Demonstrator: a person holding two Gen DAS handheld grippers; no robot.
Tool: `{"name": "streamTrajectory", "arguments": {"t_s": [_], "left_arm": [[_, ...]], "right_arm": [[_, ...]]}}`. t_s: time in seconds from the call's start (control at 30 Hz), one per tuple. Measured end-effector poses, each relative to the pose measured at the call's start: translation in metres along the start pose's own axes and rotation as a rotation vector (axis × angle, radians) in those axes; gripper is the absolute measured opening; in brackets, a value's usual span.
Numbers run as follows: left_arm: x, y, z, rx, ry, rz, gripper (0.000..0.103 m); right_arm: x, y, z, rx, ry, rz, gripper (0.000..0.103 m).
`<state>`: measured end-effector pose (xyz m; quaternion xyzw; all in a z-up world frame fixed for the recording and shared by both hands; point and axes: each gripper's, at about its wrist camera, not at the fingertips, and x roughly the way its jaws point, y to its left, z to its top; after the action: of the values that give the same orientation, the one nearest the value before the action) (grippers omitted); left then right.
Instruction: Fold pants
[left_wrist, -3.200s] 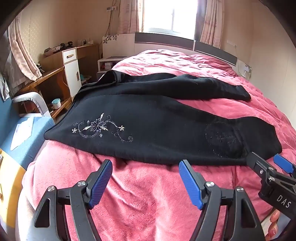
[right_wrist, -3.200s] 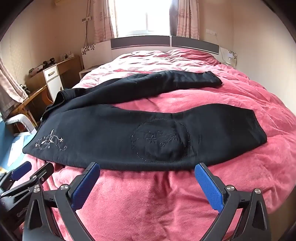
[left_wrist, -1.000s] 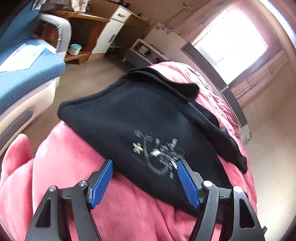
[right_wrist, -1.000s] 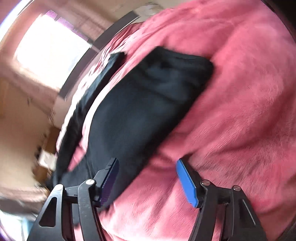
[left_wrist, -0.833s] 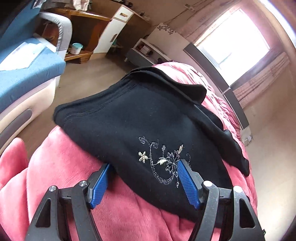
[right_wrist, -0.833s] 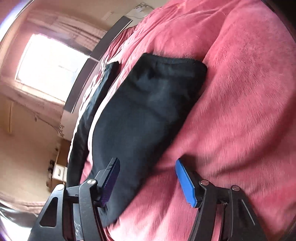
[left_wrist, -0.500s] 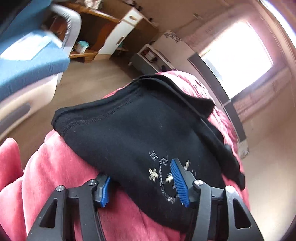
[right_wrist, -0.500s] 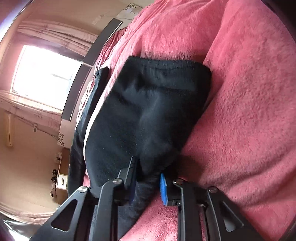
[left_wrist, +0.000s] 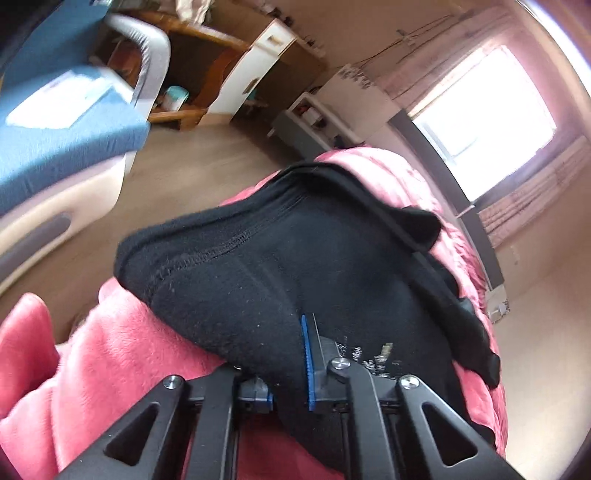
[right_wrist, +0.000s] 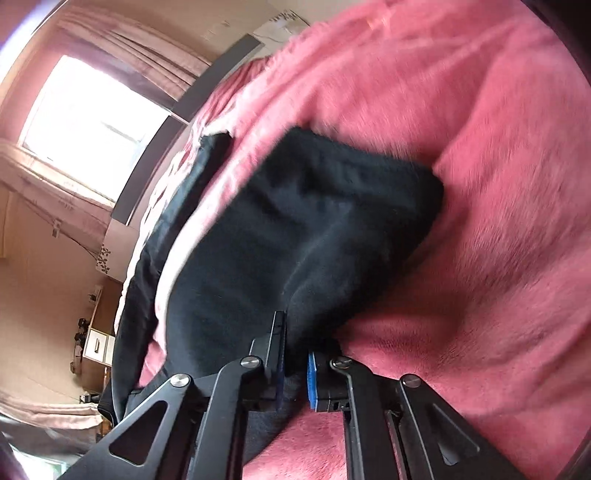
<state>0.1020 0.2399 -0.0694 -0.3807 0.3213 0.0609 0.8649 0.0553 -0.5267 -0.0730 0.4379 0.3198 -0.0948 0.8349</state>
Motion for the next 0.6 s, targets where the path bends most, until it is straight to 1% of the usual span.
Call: {"name": "streamTrajectory", "arguments": {"t_s": [0.07, 0.13, 0.23, 0.3, 0.4, 0.47, 0.57, 0.6], "left_arm": [[-0.017, -0.009, 0.002, 0.038, -0.035, -0.026, 0.009], [-0.044, -0.024, 0.000, 0.119, -0.104, -0.054, 0.009], [-0.071, -0.031, -0.007, 0.170, -0.146, -0.075, 0.009], [-0.085, -0.026, -0.012, 0.157, -0.139, -0.089, 0.009], [-0.095, -0.013, -0.015, 0.129, -0.122, -0.090, 0.008], [-0.100, -0.006, -0.017, 0.135, -0.123, -0.075, 0.008], [-0.100, 0.007, -0.021, 0.142, -0.086, -0.044, 0.009], [-0.096, 0.010, -0.020, 0.142, -0.062, -0.011, 0.019]], "right_arm": [[-0.011, 0.007, 0.003, -0.025, -0.022, -0.001, 0.008], [-0.025, 0.015, 0.005, -0.055, -0.041, 0.011, 0.008], [-0.047, 0.030, 0.005, -0.115, -0.076, 0.012, 0.007], [-0.061, 0.034, 0.005, -0.141, -0.097, 0.013, 0.007], [-0.082, 0.034, -0.001, -0.149, -0.112, 0.020, 0.007], [-0.090, 0.031, -0.005, -0.145, -0.112, 0.016, 0.007], [-0.094, 0.020, -0.011, -0.141, -0.109, -0.017, 0.007], [-0.092, 0.014, -0.013, -0.125, -0.101, -0.022, 0.007]]}}
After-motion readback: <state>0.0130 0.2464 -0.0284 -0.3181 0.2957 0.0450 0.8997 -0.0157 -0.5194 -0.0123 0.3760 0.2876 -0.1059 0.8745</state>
